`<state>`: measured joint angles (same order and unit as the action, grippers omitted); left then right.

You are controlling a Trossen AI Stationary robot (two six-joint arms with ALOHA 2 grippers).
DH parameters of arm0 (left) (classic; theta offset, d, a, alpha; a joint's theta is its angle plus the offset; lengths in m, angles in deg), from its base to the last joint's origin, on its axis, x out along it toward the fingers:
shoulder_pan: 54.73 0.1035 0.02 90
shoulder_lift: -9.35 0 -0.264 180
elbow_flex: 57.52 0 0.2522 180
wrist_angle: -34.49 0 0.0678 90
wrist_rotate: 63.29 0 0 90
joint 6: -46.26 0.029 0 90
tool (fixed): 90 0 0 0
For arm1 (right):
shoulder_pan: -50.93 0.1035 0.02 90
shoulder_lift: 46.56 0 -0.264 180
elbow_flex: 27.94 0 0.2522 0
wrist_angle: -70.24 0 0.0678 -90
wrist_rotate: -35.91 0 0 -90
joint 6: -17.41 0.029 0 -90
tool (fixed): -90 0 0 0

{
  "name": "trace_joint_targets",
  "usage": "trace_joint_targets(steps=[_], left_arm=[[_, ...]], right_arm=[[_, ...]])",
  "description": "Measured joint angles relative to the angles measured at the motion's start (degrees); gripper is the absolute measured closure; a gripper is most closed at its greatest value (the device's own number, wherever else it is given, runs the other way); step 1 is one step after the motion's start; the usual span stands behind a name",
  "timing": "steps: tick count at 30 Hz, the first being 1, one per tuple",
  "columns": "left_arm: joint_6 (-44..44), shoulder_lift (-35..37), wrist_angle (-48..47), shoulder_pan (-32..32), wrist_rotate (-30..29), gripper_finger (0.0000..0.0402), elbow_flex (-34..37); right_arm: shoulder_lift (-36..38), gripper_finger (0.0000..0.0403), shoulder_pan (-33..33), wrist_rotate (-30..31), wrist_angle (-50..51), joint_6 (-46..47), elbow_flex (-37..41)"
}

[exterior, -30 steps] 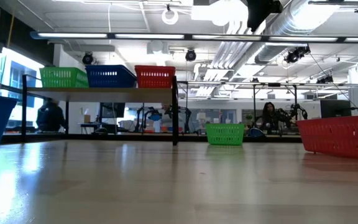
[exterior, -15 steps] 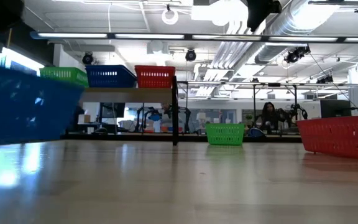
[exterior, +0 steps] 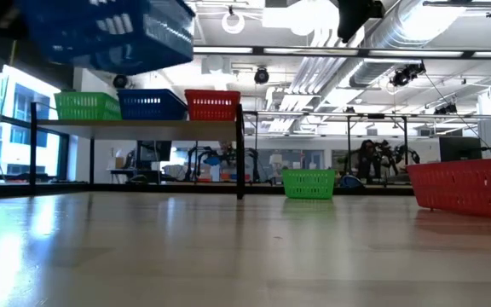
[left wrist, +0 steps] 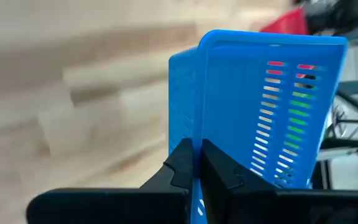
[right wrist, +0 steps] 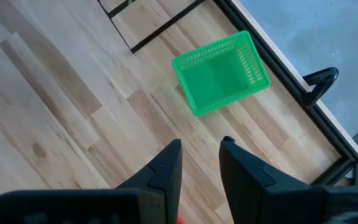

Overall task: Stack baskets on shelf by color
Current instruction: Stack the blue bin on top of the blue bin on the shelf

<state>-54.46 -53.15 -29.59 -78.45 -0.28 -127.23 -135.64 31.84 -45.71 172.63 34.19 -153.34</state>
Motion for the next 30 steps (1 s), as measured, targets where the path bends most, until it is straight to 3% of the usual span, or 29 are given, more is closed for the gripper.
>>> trace_joint_targets(steps=[13, 21, 30], left_arm=[[21.75, 10.82, 0.37, 19.34, -0.92, 0.0401, -0.37], [37.98, 11.87, 0.42, 33.06, -0.55, 0.0401, -7.4], [50.94, 11.2, 0.39, 49.63, 6.32, 0.0401, -14.32]], right_arm=[[0.0, 0.0309, 0.0, 0.0, -0.21, 1.26, 0.0], [0.0, 0.0309, 0.0, 0.0, -0.21, 2.71, 0.0], [0.0, 0.0309, -0.02, 0.0, -0.21, 2.69, 0.0]])
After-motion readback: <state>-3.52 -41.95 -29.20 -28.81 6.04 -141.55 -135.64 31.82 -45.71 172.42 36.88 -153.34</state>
